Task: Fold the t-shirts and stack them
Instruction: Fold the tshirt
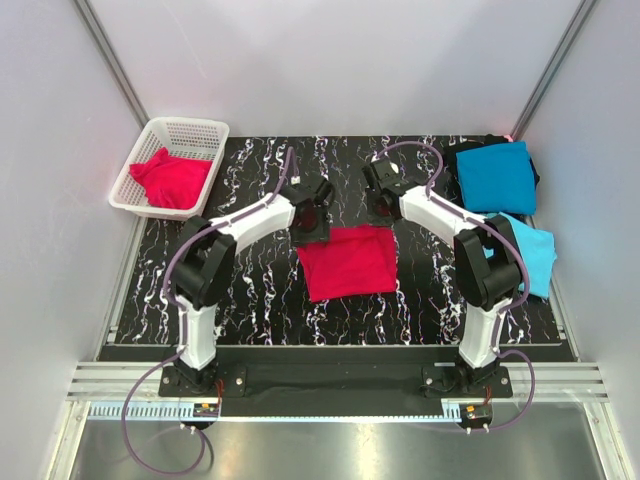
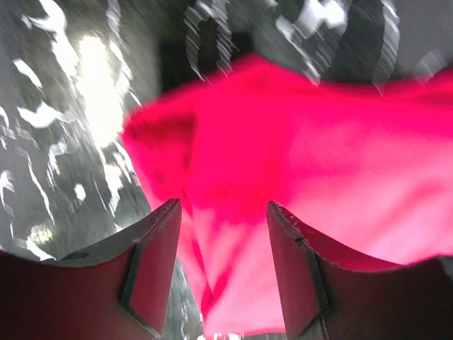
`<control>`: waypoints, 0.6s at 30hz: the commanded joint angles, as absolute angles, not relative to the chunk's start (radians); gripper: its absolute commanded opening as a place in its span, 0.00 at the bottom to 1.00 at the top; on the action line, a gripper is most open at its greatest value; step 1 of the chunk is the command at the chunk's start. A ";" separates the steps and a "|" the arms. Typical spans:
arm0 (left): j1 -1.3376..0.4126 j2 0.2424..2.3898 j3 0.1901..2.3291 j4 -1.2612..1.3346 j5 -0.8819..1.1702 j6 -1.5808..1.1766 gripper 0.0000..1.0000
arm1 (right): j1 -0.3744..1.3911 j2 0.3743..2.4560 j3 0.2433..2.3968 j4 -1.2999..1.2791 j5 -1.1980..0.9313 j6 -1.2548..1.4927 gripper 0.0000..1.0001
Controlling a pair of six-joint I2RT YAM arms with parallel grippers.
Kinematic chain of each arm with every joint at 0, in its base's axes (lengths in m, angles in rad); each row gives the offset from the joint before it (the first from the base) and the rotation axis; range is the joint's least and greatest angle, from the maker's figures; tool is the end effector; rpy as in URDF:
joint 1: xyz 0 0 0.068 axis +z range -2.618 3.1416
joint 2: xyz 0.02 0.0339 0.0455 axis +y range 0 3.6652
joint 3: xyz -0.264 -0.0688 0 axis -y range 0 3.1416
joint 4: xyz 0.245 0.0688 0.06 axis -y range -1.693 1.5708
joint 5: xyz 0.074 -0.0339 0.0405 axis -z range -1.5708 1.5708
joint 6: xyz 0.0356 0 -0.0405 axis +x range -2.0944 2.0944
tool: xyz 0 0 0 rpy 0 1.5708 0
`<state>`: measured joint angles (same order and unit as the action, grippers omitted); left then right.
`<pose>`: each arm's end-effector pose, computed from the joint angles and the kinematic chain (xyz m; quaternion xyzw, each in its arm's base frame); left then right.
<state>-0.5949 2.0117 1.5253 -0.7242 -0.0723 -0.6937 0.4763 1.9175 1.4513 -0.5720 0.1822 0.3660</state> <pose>0.3459 -0.2309 0.1883 -0.0550 0.9817 -0.0791 0.1645 0.3681 0.1827 0.2114 -0.0291 0.9606 0.0270 0.2750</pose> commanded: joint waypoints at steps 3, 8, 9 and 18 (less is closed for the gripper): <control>-0.719 1.853 1.470 -0.739 -0.100 -0.658 0.57 | 0.471 1.859 1.420 -0.561 0.172 0.388 0.16; -0.765 1.829 1.448 -0.739 -0.063 -0.690 0.57 | 0.489 1.856 1.404 -0.560 0.144 0.397 0.15; -0.776 1.829 1.448 -0.739 -0.060 -0.693 0.57 | 0.494 1.858 1.404 -0.558 0.147 0.397 0.16; -0.792 1.916 1.450 -0.732 -0.068 -0.718 0.57 | 0.514 1.917 1.479 -0.552 0.129 0.393 0.15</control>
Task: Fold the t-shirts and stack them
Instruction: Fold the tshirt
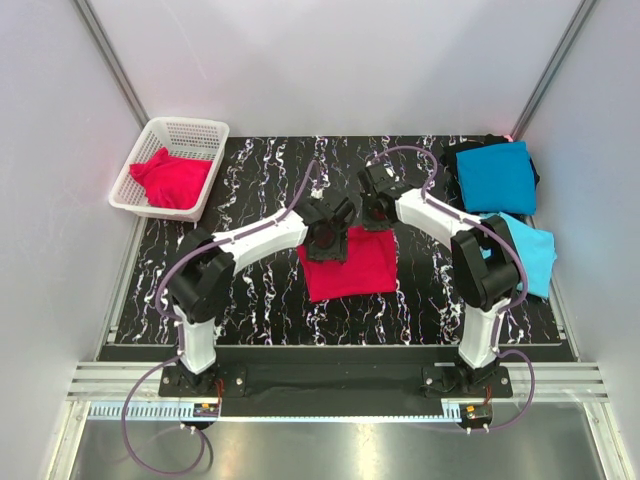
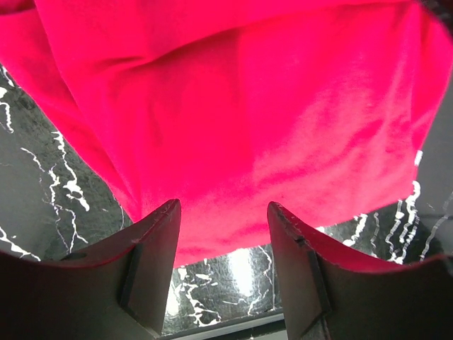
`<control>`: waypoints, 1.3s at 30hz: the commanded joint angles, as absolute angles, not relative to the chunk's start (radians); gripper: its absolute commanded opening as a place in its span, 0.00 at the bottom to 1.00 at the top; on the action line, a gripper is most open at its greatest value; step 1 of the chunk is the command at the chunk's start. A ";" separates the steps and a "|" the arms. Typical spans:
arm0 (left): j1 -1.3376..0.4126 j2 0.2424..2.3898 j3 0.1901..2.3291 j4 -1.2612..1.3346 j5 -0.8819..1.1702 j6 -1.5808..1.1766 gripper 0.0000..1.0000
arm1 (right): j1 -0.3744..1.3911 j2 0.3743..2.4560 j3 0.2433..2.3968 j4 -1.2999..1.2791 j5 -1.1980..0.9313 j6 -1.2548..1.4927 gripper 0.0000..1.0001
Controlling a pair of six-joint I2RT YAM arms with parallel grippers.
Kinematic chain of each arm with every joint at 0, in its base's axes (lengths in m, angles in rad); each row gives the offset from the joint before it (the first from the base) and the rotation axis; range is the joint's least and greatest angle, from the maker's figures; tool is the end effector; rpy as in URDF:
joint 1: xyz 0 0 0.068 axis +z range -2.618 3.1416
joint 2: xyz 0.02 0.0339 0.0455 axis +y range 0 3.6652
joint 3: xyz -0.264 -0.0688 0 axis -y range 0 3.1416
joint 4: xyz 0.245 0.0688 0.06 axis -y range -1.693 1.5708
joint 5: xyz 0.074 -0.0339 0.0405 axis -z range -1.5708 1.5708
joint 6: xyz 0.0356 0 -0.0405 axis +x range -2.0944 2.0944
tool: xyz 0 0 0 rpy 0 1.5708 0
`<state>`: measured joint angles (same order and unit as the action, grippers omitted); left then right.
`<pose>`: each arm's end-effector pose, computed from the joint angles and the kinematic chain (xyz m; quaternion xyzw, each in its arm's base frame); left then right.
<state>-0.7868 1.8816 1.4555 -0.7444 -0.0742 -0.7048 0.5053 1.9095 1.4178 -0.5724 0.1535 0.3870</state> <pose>0.2782 -0.2752 0.2174 0.0328 0.9788 -0.1081 0.1706 0.3570 0.1913 0.2043 -0.0379 0.9647 0.0409 0.2575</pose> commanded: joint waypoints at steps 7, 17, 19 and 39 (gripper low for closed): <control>-0.804 2.011 1.445 -0.718 -0.040 -0.736 0.57 | 0.514 1.968 1.529 -0.554 0.135 0.384 0.13; -0.807 2.043 1.374 -0.661 -0.006 -0.752 0.56 | 0.514 2.039 1.543 -0.555 0.169 0.364 0.07; -0.807 2.039 1.373 -0.660 0.018 -0.749 0.56 | 0.512 2.052 1.545 -0.557 0.178 0.359 0.06; -0.864 1.990 1.241 -0.611 0.066 -0.764 0.56 | 0.437 2.358 1.913 -0.650 0.192 0.287 0.05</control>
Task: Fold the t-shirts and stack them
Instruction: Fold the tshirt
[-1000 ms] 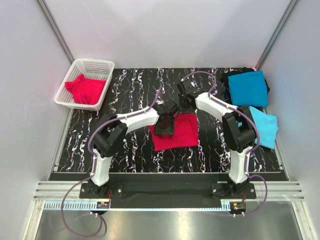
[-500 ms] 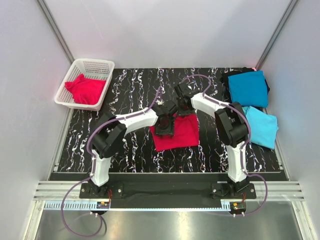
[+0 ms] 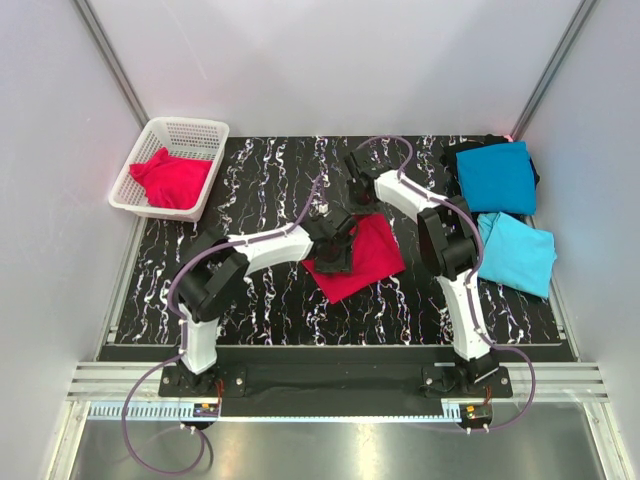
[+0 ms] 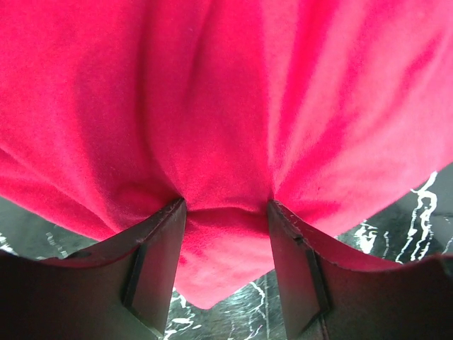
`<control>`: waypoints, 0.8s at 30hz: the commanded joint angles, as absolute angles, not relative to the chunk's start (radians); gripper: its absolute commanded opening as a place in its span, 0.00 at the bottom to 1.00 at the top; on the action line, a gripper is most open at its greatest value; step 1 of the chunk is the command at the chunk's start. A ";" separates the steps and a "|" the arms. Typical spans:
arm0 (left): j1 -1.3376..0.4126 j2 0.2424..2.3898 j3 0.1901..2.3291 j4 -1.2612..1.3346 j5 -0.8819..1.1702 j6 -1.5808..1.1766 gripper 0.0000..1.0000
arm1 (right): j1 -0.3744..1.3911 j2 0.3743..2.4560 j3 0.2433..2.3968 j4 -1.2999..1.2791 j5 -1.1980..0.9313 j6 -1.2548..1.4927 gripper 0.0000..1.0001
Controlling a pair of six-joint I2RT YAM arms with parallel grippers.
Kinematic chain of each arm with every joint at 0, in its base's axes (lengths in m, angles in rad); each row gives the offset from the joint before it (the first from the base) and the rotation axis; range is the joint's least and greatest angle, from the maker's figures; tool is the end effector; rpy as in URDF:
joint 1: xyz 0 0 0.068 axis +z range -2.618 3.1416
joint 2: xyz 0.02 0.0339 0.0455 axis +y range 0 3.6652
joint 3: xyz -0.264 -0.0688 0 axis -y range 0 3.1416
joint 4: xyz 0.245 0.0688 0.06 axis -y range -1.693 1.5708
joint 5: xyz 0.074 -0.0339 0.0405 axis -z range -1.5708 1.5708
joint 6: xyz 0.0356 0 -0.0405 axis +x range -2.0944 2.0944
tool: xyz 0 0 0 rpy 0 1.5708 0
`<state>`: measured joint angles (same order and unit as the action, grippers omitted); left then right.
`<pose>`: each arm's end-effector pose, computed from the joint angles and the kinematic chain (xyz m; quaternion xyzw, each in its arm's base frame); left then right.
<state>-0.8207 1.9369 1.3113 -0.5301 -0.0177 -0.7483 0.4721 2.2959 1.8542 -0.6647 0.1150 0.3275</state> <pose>0.2680 -0.2867 0.1649 0.0336 0.9779 -0.1394 0.1519 0.4393 0.2197 0.1628 -0.0570 0.9700 0.0379 0.2334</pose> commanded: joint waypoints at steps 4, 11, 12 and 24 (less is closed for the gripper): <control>-0.884 1.997 1.238 -0.603 0.072 -0.769 0.56 | 0.428 2.384 1.985 -0.664 0.201 0.267 0.05; -0.917 2.006 1.235 -0.597 0.080 -0.779 0.56 | 0.414 2.447 2.124 -0.710 0.216 0.249 0.05; -0.922 2.009 1.233 -0.598 0.083 -0.781 0.56 | 0.408 2.454 2.161 -0.719 0.209 0.249 0.05; -0.933 1.947 1.247 -0.597 0.045 -0.767 0.55 | 0.394 2.352 2.205 -0.811 0.278 0.216 0.15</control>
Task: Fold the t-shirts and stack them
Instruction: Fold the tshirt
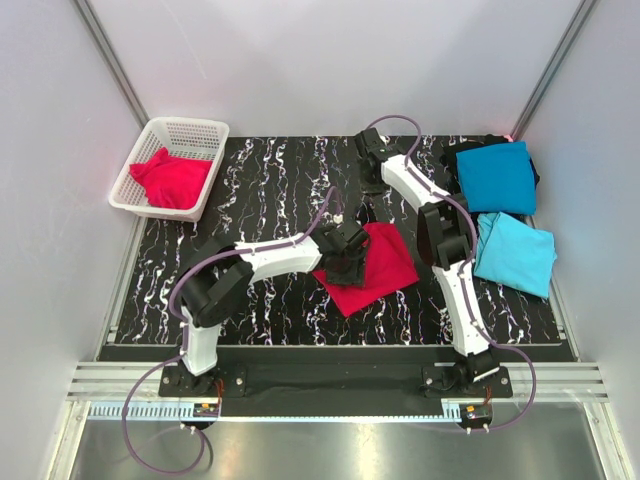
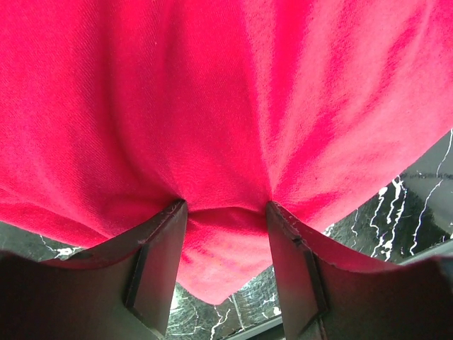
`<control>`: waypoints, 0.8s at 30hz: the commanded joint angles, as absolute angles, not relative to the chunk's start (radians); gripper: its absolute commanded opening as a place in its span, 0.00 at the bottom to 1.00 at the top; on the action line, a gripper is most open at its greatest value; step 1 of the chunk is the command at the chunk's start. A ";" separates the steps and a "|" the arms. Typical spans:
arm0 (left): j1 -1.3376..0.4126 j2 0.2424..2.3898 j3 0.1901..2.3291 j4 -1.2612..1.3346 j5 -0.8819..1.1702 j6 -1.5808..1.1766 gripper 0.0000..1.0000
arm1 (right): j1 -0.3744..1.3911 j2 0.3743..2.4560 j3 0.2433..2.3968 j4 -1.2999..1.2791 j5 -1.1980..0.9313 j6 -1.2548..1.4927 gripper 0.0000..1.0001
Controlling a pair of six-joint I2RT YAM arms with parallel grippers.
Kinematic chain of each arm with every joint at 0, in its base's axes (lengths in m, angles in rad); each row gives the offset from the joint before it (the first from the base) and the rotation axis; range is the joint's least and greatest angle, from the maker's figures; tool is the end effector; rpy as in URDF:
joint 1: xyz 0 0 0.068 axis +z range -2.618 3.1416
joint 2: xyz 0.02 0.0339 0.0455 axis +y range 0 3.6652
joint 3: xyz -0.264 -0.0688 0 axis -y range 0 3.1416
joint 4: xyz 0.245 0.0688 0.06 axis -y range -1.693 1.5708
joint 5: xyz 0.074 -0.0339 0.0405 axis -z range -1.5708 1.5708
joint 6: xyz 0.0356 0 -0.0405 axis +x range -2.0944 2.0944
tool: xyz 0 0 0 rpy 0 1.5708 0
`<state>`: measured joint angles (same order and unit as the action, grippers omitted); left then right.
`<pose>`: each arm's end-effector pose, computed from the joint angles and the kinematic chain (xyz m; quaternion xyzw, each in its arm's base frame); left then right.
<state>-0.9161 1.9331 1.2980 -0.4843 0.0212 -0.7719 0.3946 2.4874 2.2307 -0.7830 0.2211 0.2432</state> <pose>0.2394 -0.3132 0.1647 0.0726 0.9719 -0.1741 0.1410 0.4985 0.1991 0.1762 -0.0437 0.9585 -0.0193 0.2811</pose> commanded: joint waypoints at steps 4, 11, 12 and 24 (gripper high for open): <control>-0.933 1.864 1.268 -0.597 0.003 -0.733 0.56 | 0.384 2.209 2.108 -0.808 0.294 0.229 0.29; -0.879 1.770 1.382 -0.655 -0.080 -0.696 0.63 | 0.385 1.968 1.945 -0.811 0.258 0.275 0.42; -0.870 1.766 1.390 -0.660 -0.080 -0.693 0.63 | 0.384 1.948 1.892 -0.813 0.244 0.293 0.42; -0.735 1.905 1.488 -0.703 -0.097 -0.693 0.62 | 0.387 1.717 1.387 -0.716 0.127 0.382 0.11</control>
<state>-0.7410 1.8565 1.4349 -0.6907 -0.0795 -0.7082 0.3897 1.7916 1.4601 -0.7700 0.1806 0.3454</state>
